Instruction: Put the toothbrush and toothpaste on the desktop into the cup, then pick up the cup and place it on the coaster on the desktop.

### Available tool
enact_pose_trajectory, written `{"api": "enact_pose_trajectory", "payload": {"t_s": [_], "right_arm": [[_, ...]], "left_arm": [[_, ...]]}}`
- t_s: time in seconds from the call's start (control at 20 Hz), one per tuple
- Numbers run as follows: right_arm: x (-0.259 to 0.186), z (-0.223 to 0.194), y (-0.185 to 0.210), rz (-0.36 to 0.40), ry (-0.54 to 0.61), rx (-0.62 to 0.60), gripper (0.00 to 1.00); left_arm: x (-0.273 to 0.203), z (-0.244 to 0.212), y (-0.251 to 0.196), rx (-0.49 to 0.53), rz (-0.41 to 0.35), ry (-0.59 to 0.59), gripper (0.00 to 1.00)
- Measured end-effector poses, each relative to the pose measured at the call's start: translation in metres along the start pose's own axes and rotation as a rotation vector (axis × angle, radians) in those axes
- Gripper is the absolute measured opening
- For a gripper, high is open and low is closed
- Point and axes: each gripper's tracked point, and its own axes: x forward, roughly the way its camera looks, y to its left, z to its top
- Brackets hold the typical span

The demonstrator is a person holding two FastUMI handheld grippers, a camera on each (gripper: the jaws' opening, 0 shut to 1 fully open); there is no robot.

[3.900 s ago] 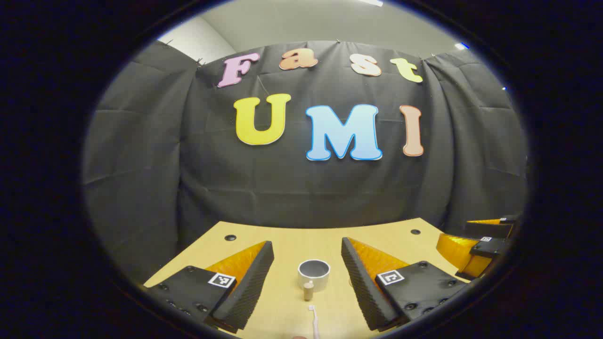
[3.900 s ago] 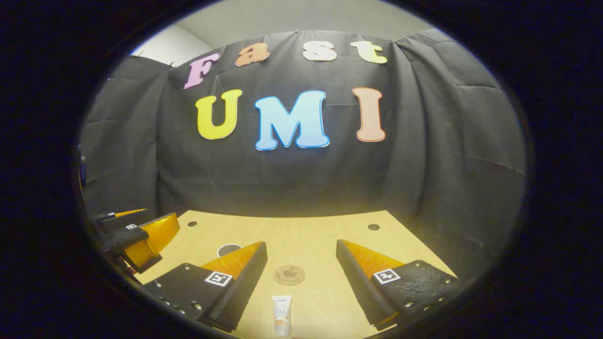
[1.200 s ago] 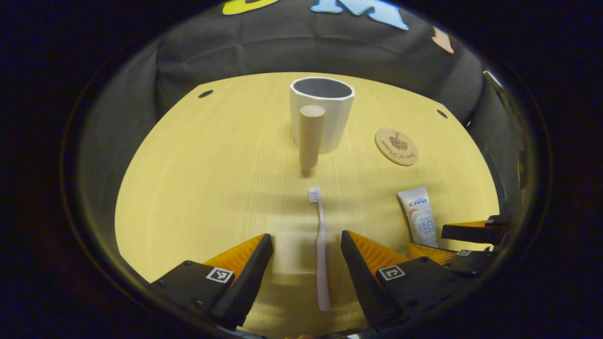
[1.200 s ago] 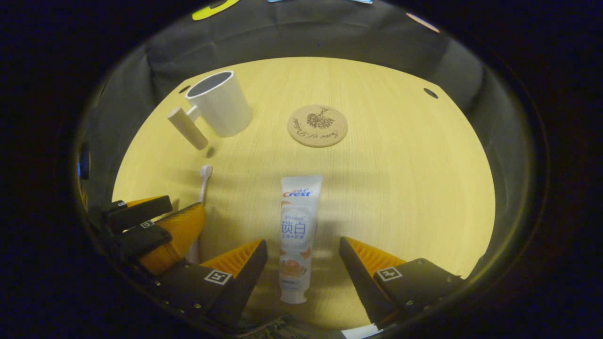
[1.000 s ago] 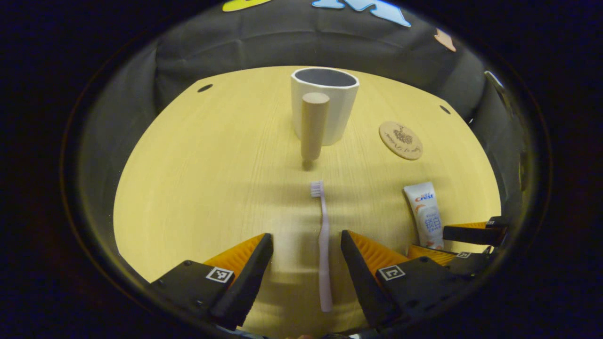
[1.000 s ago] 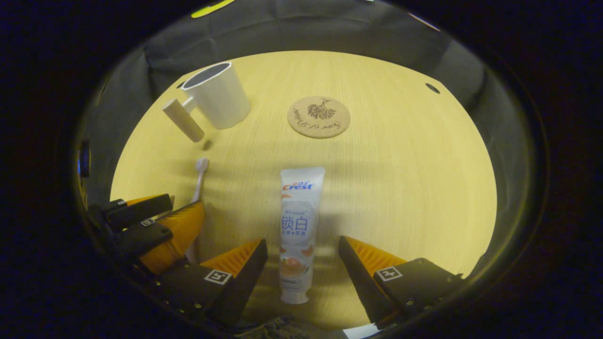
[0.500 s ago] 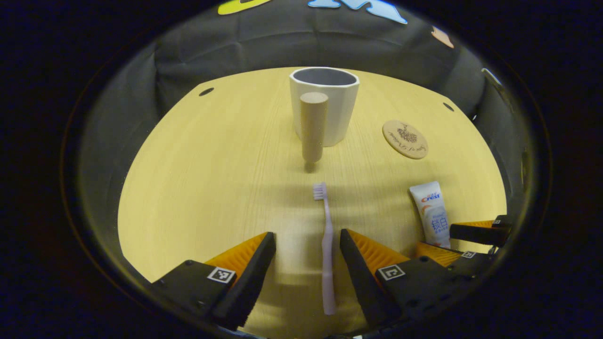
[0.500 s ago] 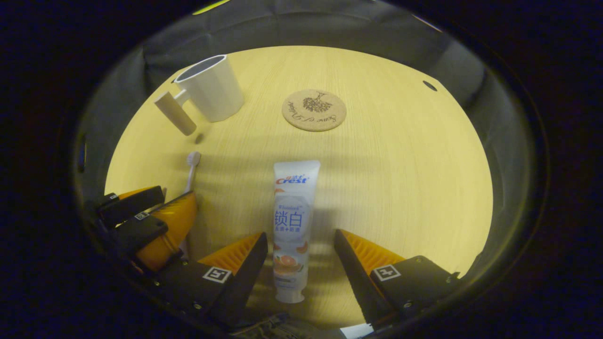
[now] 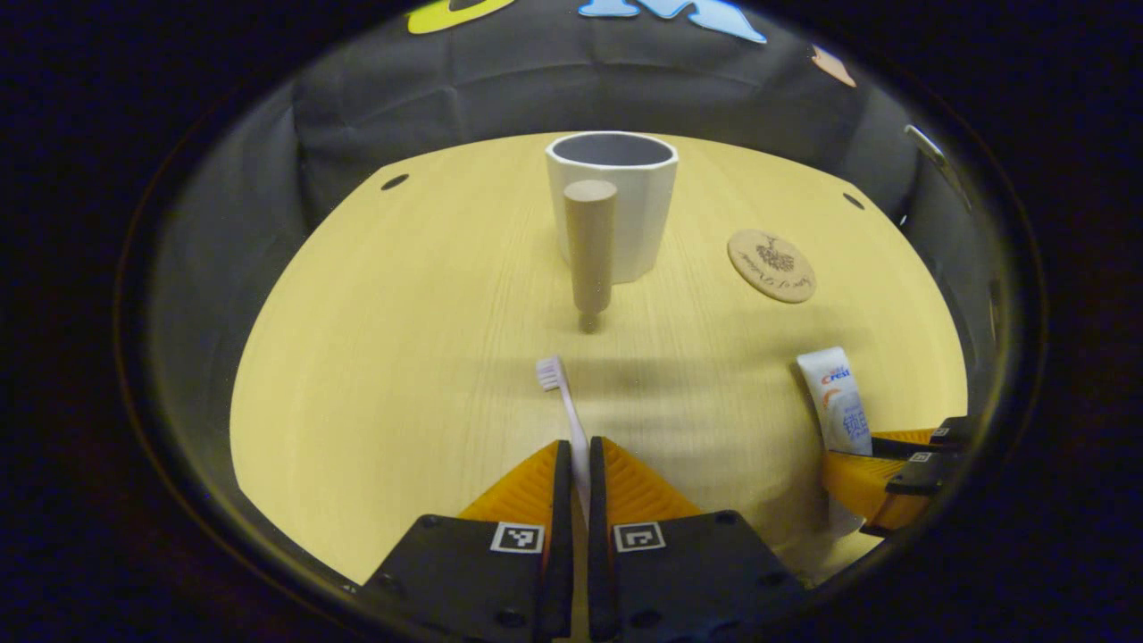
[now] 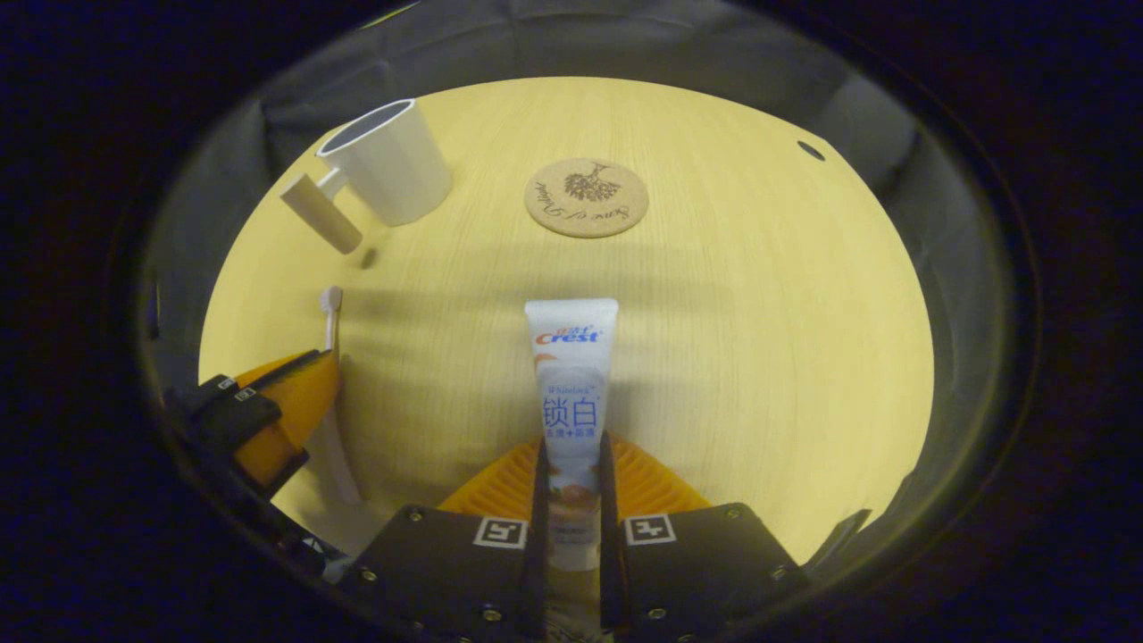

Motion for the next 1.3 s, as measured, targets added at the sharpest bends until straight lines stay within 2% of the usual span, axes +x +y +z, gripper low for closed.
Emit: {"api": "enact_pose_trajectory", "payload": {"t_s": [0.1,0.15,0.25,0.3,0.5,0.75,1.05,1.3], "right_arm": [[0.002,0.000,0.000,0.006,0.004,0.004,0.25],[0.002,-0.001,-0.001,0.005,0.003,0.007,0.25],[0.001,0.005,-0.004,0.003,-0.028,0.050,0.25],[0.006,0.004,-0.002,0.014,-0.022,0.079,0.13],[0.000,0.005,-0.003,0.069,-0.014,0.171,0.13],[-0.003,0.004,-0.005,0.062,-0.032,0.162,0.12],[-0.043,0.030,-0.020,0.063,-0.163,0.173,0.12],[-0.075,0.042,-0.025,0.087,-0.245,0.195,0.12]], "left_arm": [[0.000,0.004,0.001,-0.014,0.005,-0.018,0.14],[0.001,0.002,0.000,-0.028,0.001,-0.020,0.07],[0.000,0.001,0.001,-0.014,-0.014,-0.044,0.07],[0.002,0.001,0.000,0.001,-0.013,-0.048,0.07],[-0.006,0.001,-0.003,0.007,-0.033,-0.071,0.07],[-0.031,0.014,0.000,0.000,-0.033,-0.147,0.07],[-0.066,0.033,0.002,-0.041,-0.040,-0.220,0.07],[-0.107,0.068,0.003,-0.075,-0.054,-0.308,0.07]]}}
